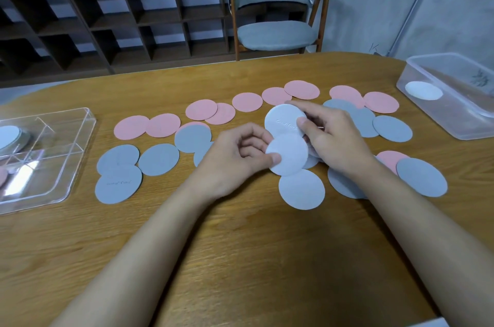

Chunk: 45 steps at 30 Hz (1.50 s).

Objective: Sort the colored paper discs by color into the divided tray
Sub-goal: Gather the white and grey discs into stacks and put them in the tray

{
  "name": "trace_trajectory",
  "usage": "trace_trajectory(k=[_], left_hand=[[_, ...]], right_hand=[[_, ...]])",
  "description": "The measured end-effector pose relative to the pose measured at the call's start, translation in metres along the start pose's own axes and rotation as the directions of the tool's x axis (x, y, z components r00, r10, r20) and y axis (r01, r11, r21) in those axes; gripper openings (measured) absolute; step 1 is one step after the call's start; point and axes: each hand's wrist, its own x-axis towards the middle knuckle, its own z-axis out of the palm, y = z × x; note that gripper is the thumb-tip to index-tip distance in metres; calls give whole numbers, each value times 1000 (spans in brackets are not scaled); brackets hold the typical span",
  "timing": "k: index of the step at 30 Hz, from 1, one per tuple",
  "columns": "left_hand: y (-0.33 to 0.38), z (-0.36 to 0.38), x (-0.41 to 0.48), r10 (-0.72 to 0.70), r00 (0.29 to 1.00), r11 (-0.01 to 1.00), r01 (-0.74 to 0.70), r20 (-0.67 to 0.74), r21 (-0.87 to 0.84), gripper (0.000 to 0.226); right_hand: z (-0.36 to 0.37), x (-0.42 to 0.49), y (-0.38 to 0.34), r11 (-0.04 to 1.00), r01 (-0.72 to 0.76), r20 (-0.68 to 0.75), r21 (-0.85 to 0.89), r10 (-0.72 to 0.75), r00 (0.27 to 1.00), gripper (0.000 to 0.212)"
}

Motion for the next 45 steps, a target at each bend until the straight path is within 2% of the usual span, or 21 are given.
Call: trace_trajectory(k=[4, 6, 10, 14, 18, 23, 26, 29, 31, 33, 36, 45], left_hand=[[-6, -1, 3, 18, 964, 999, -9, -264, 35, 20], [-9, -1, 4, 36, 935, 997, -9, -352, 78, 22], [-9, 1, 4, 64, 923, 994, -24, -380, 107, 30], [-9, 5, 4, 67, 913, 992, -19, -403, 122, 20], [-8, 7, 3, 123, 898, 974, -28, -423, 223, 20], [-3, 12, -1, 256, 885, 909, -84, -388, 407, 37], [2, 12, -4, 347, 877, 862, -159, -332, 481, 32], [0, 17, -8, 309, 948, 850, -244, -68, 467, 22], [-4, 22, -8, 279, 958, 795, -269, 66, 544, 34], [-6, 23, -8, 246, 963, 749, -259, 107, 609, 49], [-4, 21, -9, 207, 968, 733, -250, 143, 633, 62], [3, 9, -7, 72, 969, 802, -196, 235, 564, 52]], right_hand=[[1, 0, 1, 998, -26, 48, 49, 23, 999, 42], [1, -1, 0, 998, -31, 72, 62, 27, 997, 42], [4, -3, -4, 996, -43, 122, 81, 33, 992, 42], [4, -6, -6, 992, -58, 151, 116, 40, 988, 37], [5, -9, -12, 1000, -6, 175, 22, 2, 985, 38], [4, -6, -7, 1000, 18, 107, 0, -18, 994, 38], [3, -4, -4, 1000, 25, 57, 7, -25, 998, 39], [2, -1, 0, 1000, 20, 23, 17, -20, 1000, 39], [2, 0, 1, 1000, 12, 15, 10, -12, 1000, 38], [3, 0, 1, 1000, 9, 15, -5, -9, 1000, 38], [3, 0, 0, 1000, 14, 10, -2, -14, 1000, 39], [3, -1, -1, 999, 23, 21, -40, -22, 1000, 39]])
